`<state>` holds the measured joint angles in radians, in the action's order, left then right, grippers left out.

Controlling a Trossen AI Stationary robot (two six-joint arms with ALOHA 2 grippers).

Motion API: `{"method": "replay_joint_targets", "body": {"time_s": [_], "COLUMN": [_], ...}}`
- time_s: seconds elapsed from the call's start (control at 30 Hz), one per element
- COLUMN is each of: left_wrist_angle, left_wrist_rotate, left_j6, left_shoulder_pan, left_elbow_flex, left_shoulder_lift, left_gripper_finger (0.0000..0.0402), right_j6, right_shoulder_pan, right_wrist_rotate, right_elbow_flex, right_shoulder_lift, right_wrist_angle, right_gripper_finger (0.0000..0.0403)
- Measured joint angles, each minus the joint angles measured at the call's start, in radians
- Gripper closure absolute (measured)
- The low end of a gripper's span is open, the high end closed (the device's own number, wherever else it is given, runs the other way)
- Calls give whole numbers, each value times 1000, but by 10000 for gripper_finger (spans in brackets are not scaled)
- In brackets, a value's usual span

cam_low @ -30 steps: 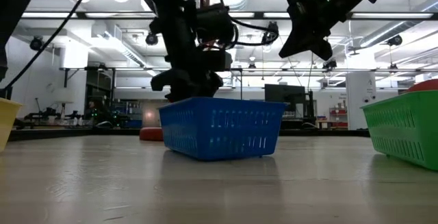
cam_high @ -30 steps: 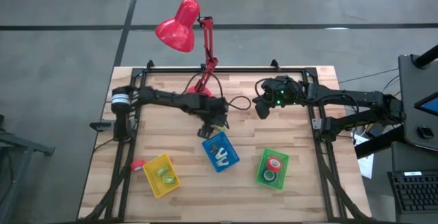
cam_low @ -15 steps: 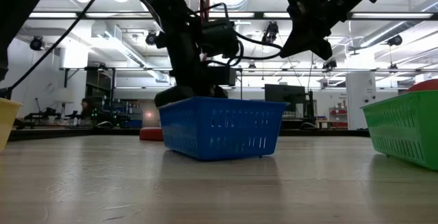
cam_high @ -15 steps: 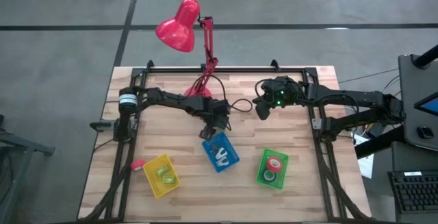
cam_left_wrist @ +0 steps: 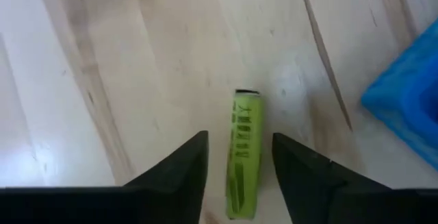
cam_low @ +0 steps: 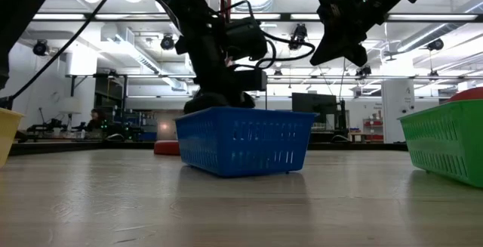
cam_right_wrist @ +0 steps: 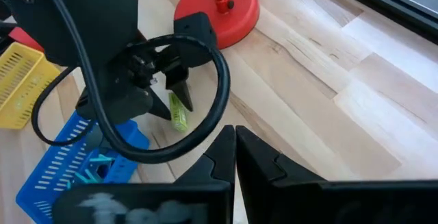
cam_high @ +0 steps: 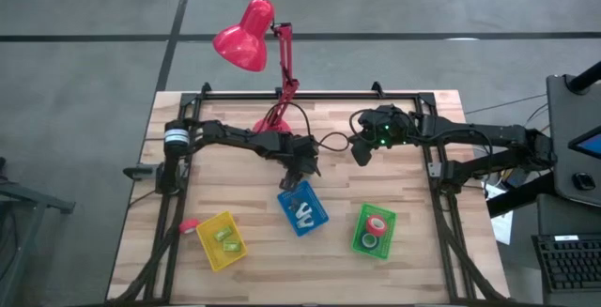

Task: Pick and place Stapler, Stapler remover, tape
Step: Put the green staple pin box into the yellow bin

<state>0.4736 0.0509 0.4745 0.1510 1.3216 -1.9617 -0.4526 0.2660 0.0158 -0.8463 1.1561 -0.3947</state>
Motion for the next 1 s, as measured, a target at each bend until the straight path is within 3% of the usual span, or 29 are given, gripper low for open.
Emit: {"method": "replay_joint_targets", "body": {"time_s": [0.43, 0.7, 0.8, 1.0], "left_wrist_angle": [22, 338, 472, 650], "left_wrist_rotate": [-19, -165, -123, 107], "left_j6": [-14, -133, -240, -536], "left_shoulder_pan": [0, 2, -2, -12], "left_elbow_flex": [-7, 98, 118, 80], "left_shoulder_lift": [-1, 47, 110, 295], "left_gripper_finger": [356, 347, 342, 354], "right_j6": [1, 11, 10, 15], "right_shoulder_pan": [0, 0, 0, 0], "right_wrist_rotate": [5, 11, -19, -41], "right_elbow_flex": [0, 0, 0, 0], "right_shoulder_lift": [0, 0, -5, -9], "right_wrist_angle": [1, 9, 2, 8], "right_gripper_finger": [394, 394, 394, 394]}}
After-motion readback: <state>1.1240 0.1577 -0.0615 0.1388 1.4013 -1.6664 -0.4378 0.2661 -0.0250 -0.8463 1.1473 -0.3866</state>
